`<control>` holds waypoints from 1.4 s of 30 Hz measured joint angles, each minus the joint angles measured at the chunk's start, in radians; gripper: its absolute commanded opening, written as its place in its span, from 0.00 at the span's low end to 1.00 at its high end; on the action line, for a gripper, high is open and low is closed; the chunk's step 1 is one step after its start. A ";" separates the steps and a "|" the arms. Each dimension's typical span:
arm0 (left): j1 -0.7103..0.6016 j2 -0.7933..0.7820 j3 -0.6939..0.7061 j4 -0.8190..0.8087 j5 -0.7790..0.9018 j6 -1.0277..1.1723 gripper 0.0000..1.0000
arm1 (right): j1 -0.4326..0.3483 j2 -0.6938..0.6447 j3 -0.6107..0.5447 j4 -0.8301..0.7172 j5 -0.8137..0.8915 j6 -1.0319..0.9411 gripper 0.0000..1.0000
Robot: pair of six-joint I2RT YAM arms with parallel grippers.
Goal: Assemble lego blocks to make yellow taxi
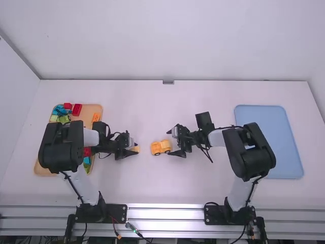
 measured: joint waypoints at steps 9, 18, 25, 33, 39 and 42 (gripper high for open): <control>0.000 0.000 -0.001 0.003 0.000 0.002 0.27 | 0.000 0.000 0.000 0.000 0.000 0.000 0.99; 0.000 0.000 0.000 0.026 0.000 -0.048 0.24 | 0.000 0.000 0.000 0.005 0.005 -0.003 0.99; 0.000 0.000 0.014 0.026 0.000 -0.117 0.18 | 0.000 0.000 0.000 0.002 0.017 -0.009 0.99; 0.000 0.000 0.018 0.025 0.000 -0.133 0.10 | 0.029 0.060 0.043 -0.002 0.034 -0.004 0.99; 0.000 0.000 0.019 0.026 0.000 -0.134 0.11 | 0.057 0.143 0.090 -0.003 0.053 0.011 0.99; 0.000 0.000 0.018 0.026 0.000 -0.134 0.11 | 0.054 0.158 0.092 -0.005 0.053 0.000 0.99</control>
